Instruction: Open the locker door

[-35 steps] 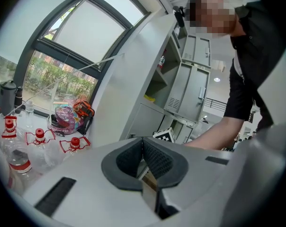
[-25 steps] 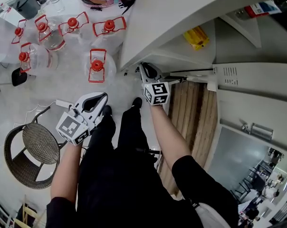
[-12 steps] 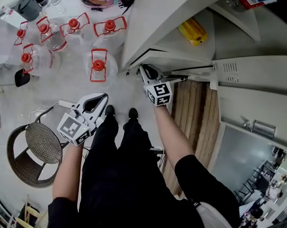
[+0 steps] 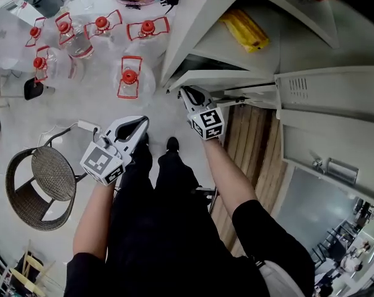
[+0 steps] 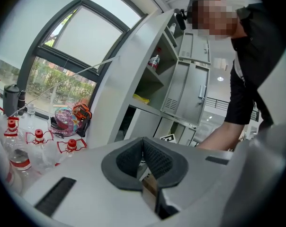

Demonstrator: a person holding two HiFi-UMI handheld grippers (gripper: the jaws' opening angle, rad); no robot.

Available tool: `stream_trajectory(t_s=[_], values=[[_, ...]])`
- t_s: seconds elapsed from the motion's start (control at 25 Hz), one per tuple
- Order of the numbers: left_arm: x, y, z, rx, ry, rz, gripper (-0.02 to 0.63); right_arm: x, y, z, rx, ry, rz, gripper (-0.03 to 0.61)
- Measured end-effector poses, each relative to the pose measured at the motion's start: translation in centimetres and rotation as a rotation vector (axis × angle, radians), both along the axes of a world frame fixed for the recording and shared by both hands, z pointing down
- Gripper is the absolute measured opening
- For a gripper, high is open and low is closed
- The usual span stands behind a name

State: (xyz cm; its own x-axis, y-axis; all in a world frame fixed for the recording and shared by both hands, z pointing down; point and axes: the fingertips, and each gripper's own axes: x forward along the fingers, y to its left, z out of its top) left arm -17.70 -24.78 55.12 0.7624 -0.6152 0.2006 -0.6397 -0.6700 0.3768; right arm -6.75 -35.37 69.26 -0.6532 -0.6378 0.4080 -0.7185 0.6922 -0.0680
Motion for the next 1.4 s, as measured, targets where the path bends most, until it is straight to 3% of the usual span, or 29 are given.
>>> stream_trajectory(t_s=[0.92, 1.4], values=[[6.7, 5.4, -1.8, 0.017, 0.011, -0.124, 0.017, 2.7, 6.7, 0.2, -0.014, -0.020, -0.256, 0.044], [5.7, 8.9, -0.6, -0.009, 0.050, -0.144, 0.017, 3.8, 9.0, 0.3, 0.018, -0.020, -0.276, 0.046]])
